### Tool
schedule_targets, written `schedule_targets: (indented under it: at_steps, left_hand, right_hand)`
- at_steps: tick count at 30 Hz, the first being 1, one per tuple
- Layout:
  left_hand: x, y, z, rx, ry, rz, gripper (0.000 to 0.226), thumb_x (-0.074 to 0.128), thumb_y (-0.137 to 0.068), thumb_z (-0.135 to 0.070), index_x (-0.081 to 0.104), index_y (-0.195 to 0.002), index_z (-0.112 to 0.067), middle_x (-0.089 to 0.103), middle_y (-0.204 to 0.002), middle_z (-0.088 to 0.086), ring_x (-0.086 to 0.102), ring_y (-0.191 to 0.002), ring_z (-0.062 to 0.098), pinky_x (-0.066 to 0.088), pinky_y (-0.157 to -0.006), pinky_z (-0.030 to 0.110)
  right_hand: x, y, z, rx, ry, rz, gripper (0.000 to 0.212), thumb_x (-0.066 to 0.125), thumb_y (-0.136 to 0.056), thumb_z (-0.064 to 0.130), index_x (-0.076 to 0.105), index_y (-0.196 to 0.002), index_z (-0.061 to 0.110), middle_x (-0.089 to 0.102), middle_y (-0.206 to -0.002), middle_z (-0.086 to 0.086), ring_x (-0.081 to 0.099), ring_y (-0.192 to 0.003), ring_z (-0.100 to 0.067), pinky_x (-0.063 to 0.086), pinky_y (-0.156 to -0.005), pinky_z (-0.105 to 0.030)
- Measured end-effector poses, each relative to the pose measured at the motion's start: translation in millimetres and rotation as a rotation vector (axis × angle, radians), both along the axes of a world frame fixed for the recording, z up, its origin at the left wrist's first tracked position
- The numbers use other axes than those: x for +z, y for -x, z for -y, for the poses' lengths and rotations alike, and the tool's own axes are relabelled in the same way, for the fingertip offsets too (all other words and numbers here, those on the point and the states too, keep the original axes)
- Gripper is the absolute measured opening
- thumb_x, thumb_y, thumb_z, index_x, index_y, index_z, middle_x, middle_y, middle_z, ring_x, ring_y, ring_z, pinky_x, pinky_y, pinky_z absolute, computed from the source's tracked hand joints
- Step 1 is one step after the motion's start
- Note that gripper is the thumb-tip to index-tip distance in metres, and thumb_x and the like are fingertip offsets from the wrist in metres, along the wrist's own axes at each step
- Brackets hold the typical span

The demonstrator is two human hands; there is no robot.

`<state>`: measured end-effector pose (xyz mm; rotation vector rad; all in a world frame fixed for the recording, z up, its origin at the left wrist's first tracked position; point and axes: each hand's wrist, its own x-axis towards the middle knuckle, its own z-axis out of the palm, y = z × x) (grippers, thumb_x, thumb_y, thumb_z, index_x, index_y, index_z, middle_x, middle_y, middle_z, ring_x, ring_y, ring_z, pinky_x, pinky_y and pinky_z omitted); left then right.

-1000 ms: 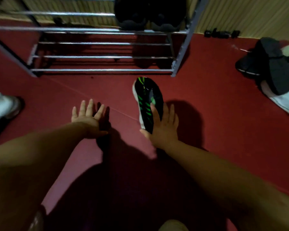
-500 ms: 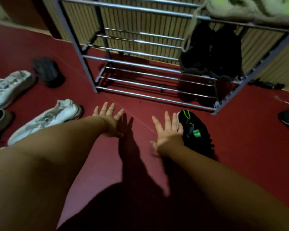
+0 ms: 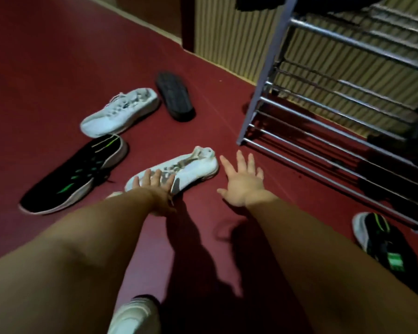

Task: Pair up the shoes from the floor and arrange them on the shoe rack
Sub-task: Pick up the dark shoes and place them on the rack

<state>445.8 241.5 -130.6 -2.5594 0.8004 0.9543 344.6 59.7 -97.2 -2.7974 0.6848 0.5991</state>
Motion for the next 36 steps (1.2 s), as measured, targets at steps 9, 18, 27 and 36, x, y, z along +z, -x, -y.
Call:
schedule_targets:
  at_steps: [9, 18, 27, 36]
  left_hand:
    - [-21, -59, -35, 0.208, 0.342, 0.237, 0.086, 0.042, -0.089, -0.061, -0.013, -0.149, -0.031, -0.016, -0.158, 0.010, -0.016, -0.144, 0.033, -0.007, -0.115, 0.052]
    - [-41, -136, -89, 0.413, 0.091, 0.387, 0.102, 0.051, -0.085, -0.060, -0.026, -0.145, -0.028, -0.022, -0.154, 0.019, -0.019, -0.140, 0.044, -0.009, -0.112, 0.057]
    - [-58, -159, -113, 0.376, 0.232, 0.314, 0.104, 0.065, -0.076, -0.059, -0.008, -0.148, -0.040, 0.015, -0.151, 0.021, 0.020, -0.137, 0.040, 0.018, -0.112, 0.051]
    - [-35, -138, -98, 0.338, 0.327, 0.401, 0.095, 0.064, -0.079, -0.055, 0.003, -0.150, -0.038, 0.026, -0.142, 0.020, 0.034, -0.123, 0.039, 0.031, -0.099, 0.047]
  right_hand:
    - [-26, -80, -57, 0.154, 0.002, -0.047, 0.081, 0.051, -0.090, 0.049, -0.003, -0.149, 0.036, -0.017, -0.157, -0.006, -0.019, -0.142, -0.035, -0.002, -0.114, -0.054]
    - [-62, -130, -75, 0.426, 0.155, -0.237, 0.103, 0.044, -0.074, 0.079, -0.013, -0.148, 0.034, -0.015, -0.158, -0.007, -0.018, -0.142, -0.037, -0.009, -0.111, -0.062]
    - [-86, -135, -81, 0.394, 0.203, -0.167, 0.109, 0.050, -0.066, 0.082, -0.002, -0.149, 0.034, -0.006, -0.158, -0.009, -0.015, -0.141, -0.043, -0.006, -0.109, -0.065]
    - [-77, -121, -84, 0.396, 0.257, -0.107, 0.110, 0.040, -0.068, 0.084, -0.008, -0.149, 0.029, -0.008, -0.158, -0.011, -0.013, -0.142, -0.040, -0.006, -0.108, -0.065]
